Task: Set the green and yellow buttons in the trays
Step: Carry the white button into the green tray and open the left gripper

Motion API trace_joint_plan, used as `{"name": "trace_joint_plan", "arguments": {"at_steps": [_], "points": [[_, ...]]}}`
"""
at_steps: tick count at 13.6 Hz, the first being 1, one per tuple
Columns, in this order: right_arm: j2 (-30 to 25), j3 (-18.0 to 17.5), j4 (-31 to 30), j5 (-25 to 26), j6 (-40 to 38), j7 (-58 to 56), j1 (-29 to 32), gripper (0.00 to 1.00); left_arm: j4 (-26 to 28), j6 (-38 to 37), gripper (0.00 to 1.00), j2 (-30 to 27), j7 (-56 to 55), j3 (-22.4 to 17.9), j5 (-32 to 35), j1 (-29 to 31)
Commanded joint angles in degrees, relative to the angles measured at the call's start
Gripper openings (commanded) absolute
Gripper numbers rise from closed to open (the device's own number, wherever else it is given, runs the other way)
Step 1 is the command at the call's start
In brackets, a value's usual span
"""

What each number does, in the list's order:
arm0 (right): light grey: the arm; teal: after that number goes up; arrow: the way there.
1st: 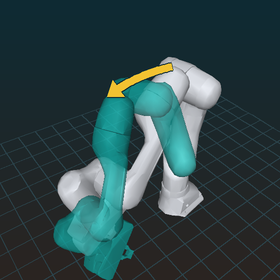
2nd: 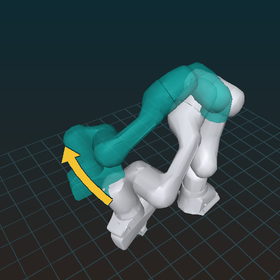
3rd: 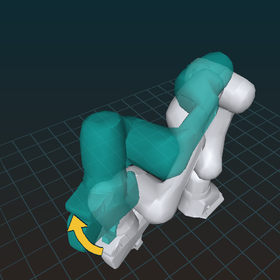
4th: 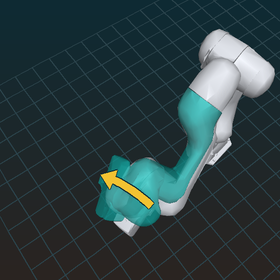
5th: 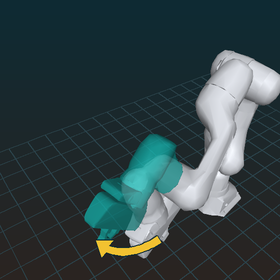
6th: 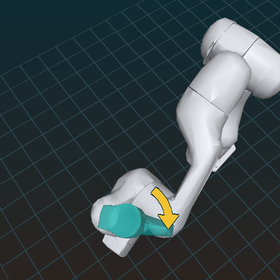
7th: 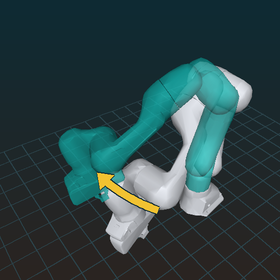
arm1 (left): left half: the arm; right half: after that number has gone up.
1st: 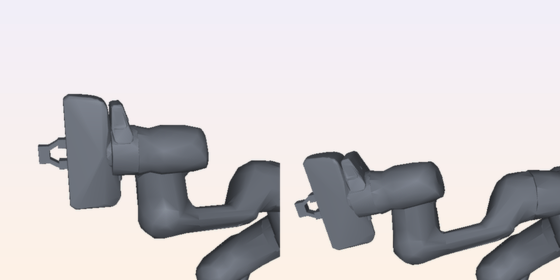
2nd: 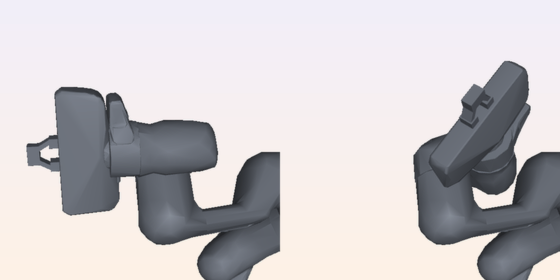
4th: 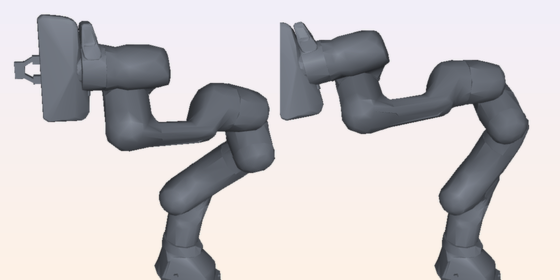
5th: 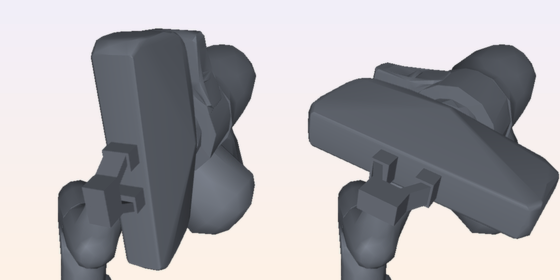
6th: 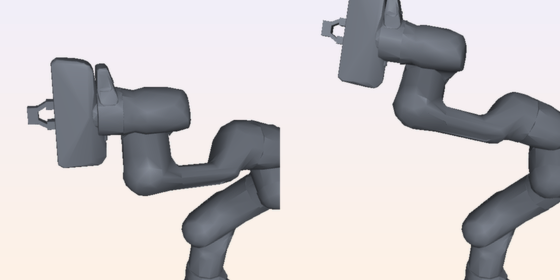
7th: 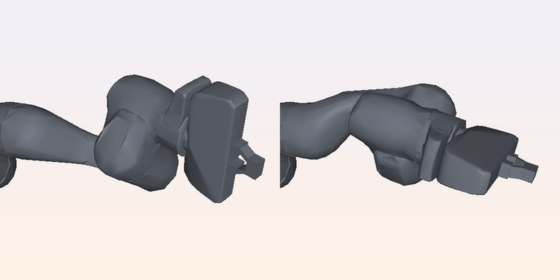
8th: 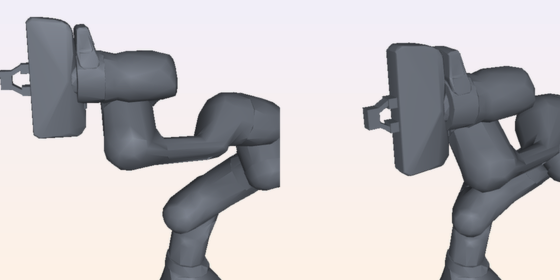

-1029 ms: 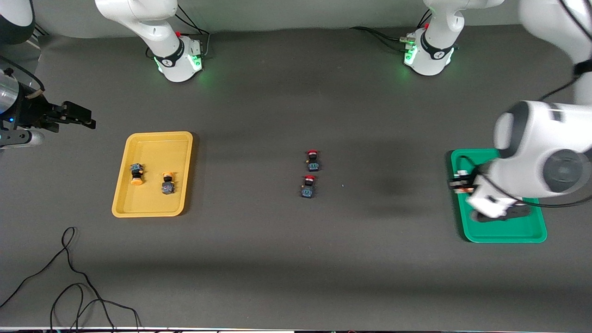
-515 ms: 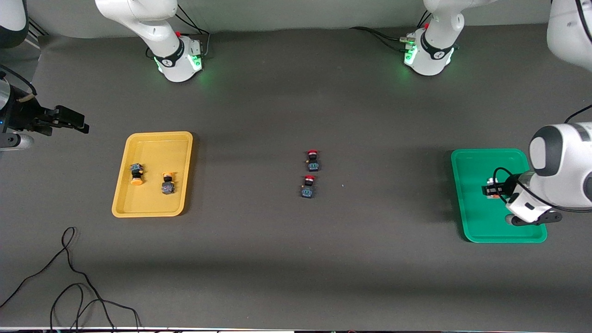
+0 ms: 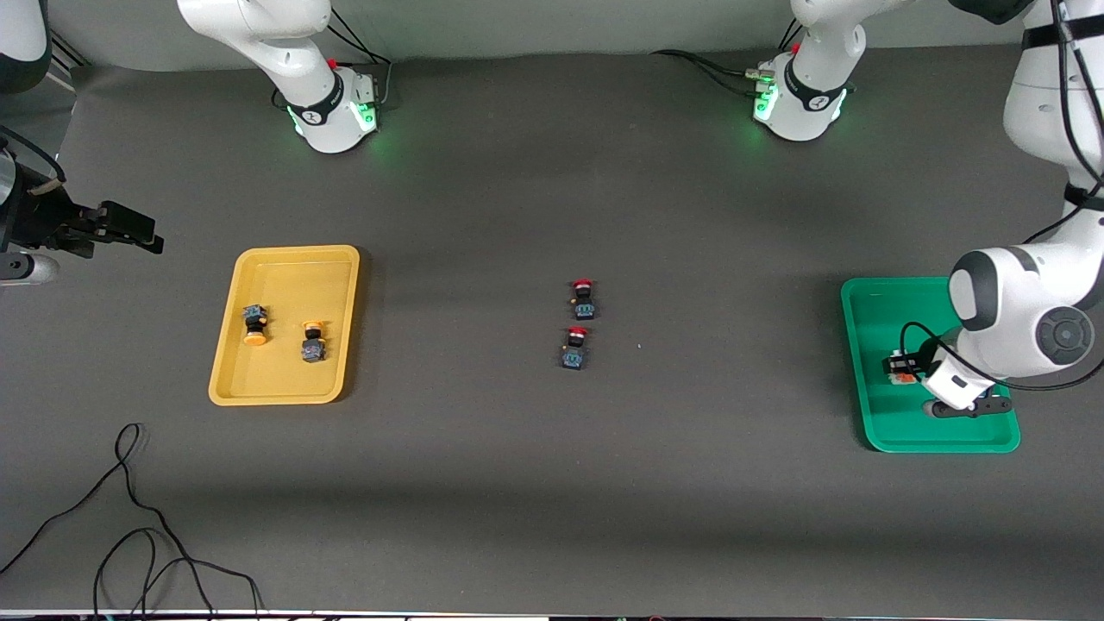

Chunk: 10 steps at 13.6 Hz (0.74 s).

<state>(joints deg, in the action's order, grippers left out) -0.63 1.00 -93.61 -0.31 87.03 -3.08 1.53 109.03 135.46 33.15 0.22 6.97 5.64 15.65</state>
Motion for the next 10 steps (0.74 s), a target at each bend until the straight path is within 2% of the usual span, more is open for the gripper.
{"name": "trace_joint_plan", "arguments": {"at_steps": [1,2,5,8,10], "points": [[0.7,0.1,1.3,1.2,-0.2,1.2,-0.2,1.0,1.0,0.2,0.95,-1.7,0.7,0.3,0.7,0.6],[0.7,0.1,1.2,1.2,-0.3,1.3,0.0,1.0,0.8,-0.5,0.99,-2.2,1.1,0.3,0.7,0.6],[0.5,0.1,1.3,1.1,-0.5,1.3,0.0,1.0,-0.3,-8.0,1.0,-6.7,1.1,0.4,0.7,0.5],[0.7,0.1,1.2,1.2,-0.5,1.3,0.0,1.0,-3.9,-21.4,1.0,-14.4,1.0,0.5,0.6,0.4],[0.7,0.1,1.2,1.2,-0.5,1.3,0.0,1.0,-10.0,-33.1,1.0,-17.1,0.1,0.8,0.2,-0.3]]}}
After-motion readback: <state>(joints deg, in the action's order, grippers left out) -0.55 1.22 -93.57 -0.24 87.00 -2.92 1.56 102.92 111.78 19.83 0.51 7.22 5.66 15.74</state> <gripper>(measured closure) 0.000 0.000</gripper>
